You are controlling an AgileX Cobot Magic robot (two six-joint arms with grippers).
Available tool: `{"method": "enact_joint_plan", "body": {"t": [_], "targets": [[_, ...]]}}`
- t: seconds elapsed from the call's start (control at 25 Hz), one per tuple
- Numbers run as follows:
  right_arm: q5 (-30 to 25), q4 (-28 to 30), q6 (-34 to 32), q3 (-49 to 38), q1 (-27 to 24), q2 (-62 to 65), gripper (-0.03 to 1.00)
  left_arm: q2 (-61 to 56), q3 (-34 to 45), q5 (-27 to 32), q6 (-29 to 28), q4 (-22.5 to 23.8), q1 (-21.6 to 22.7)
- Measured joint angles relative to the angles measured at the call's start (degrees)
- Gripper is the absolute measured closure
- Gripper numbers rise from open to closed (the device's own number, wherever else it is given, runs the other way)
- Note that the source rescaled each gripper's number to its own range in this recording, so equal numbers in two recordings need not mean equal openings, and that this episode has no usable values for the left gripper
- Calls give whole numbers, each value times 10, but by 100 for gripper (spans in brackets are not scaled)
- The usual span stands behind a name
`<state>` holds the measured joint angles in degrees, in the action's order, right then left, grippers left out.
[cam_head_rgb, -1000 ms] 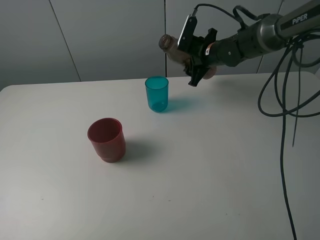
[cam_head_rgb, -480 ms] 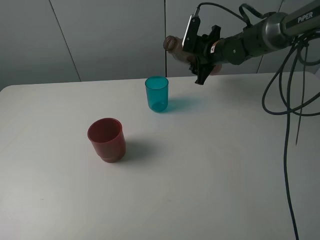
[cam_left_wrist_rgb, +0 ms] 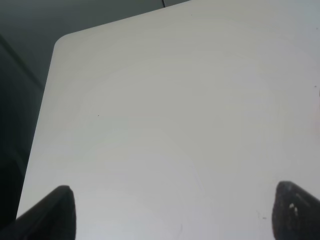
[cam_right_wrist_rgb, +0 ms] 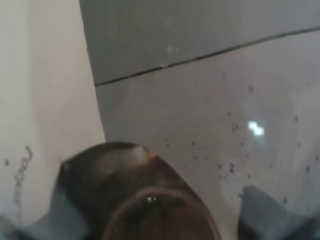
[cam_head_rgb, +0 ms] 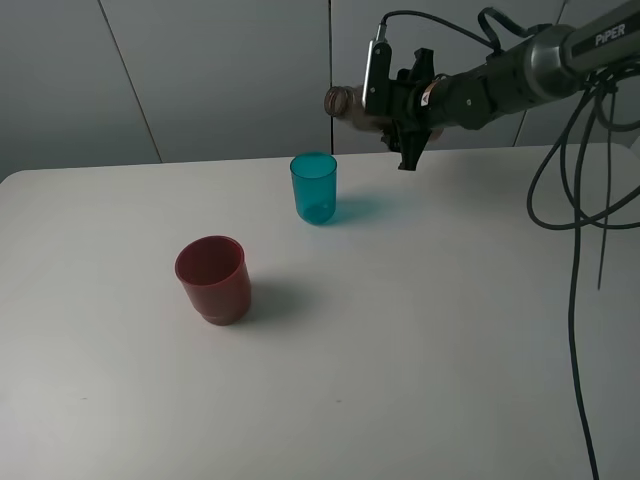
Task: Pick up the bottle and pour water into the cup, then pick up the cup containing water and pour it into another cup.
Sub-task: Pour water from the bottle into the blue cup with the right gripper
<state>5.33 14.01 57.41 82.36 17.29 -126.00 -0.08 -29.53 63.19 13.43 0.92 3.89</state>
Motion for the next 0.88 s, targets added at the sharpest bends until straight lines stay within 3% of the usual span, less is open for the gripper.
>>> {"method": "enact_joint_plan", "body": {"t": [0.52,0.88], "targets": [[8,0,14,1,20,-13,96,0,0,0,-2,0,0],[14,-32,113,1,19,-13,96,0,0,0,-1,0,0]]}}
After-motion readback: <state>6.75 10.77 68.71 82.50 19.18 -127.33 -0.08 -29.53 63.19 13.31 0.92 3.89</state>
